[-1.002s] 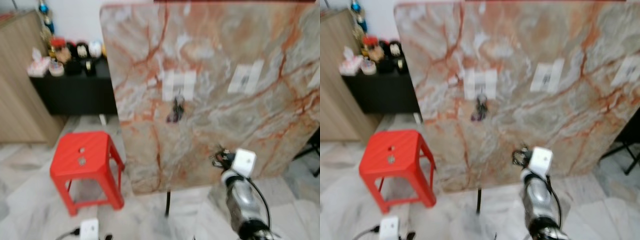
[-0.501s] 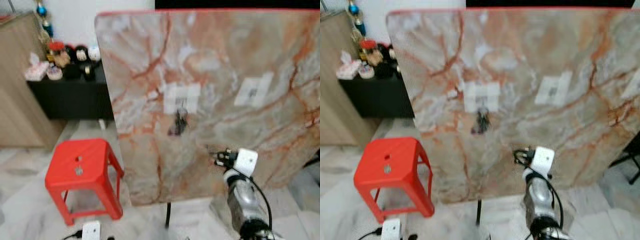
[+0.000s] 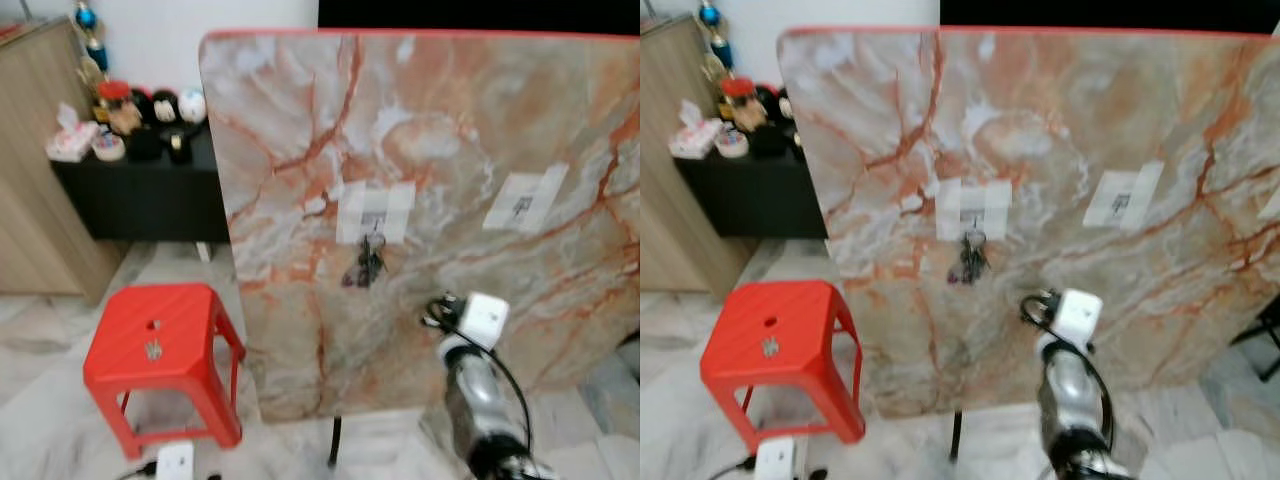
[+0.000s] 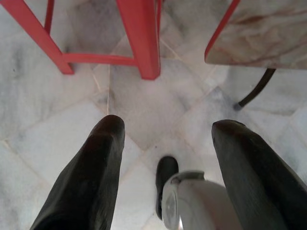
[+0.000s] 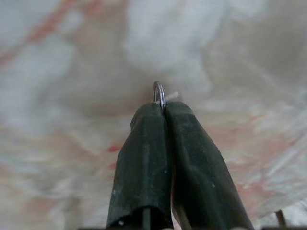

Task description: Hang keys on a hook

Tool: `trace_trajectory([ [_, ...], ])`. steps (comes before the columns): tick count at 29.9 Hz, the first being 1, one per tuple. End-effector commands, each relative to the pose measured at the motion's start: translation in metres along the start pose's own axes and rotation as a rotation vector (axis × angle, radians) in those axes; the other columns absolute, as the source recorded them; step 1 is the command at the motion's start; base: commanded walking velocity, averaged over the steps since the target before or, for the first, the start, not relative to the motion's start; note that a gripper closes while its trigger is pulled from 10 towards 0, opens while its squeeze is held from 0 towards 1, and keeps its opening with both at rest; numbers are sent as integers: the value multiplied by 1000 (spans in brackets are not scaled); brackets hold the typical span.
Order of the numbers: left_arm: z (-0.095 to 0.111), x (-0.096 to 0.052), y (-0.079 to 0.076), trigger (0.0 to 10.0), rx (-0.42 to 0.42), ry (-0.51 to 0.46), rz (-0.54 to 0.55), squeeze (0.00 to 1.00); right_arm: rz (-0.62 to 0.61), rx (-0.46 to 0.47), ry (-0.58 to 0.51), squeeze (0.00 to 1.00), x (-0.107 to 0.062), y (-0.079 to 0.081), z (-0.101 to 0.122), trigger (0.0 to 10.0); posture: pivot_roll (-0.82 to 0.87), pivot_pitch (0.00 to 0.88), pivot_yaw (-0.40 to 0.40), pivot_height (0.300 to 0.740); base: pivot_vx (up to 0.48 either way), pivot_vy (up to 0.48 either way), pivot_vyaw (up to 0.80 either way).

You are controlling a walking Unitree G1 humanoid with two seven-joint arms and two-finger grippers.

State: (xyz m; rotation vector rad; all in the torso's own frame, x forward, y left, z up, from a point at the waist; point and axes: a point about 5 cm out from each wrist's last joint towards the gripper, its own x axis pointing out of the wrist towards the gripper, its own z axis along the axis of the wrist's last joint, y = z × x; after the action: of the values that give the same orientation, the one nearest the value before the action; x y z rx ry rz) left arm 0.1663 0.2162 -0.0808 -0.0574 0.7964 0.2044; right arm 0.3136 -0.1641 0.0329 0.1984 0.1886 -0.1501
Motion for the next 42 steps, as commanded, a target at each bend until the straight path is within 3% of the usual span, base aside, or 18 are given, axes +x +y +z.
trace_trajectory([
  [1,-9,-2,-4,10000,-10,29,-13,0,-51,-14,-59,0,2,-12,11,10000,60,0,-49,740,0,0,0],
  [13,-9,-2,-6,10000,-13,29,-22,0,-229,-10,-262,0,16,-29,62,10000,61,0,-46,740,0,0,0],
  [18,-10,-3,-6,10000,-15,36,-26,0,-303,-133,-384,0,23,-31,97,10000,59,0,-43,740,0,0,0],
  [21,-11,-3,-7,10000,-16,40,-27,0,-333,-176,-386,0,27,-32,107,10000,57,0,-41,740,0,0,0],
  [29,-12,-3,-4,10000,-24,48,-19,0,-290,-329,-363,0,37,-18,117,10000,60,0,-42,740,0,0,0],
  [42,-12,-3,-4,10000,-29,51,-20,0,-308,-399,-375,0,40,-14,122,10000,65,0,-41,740,0,0,0],
])
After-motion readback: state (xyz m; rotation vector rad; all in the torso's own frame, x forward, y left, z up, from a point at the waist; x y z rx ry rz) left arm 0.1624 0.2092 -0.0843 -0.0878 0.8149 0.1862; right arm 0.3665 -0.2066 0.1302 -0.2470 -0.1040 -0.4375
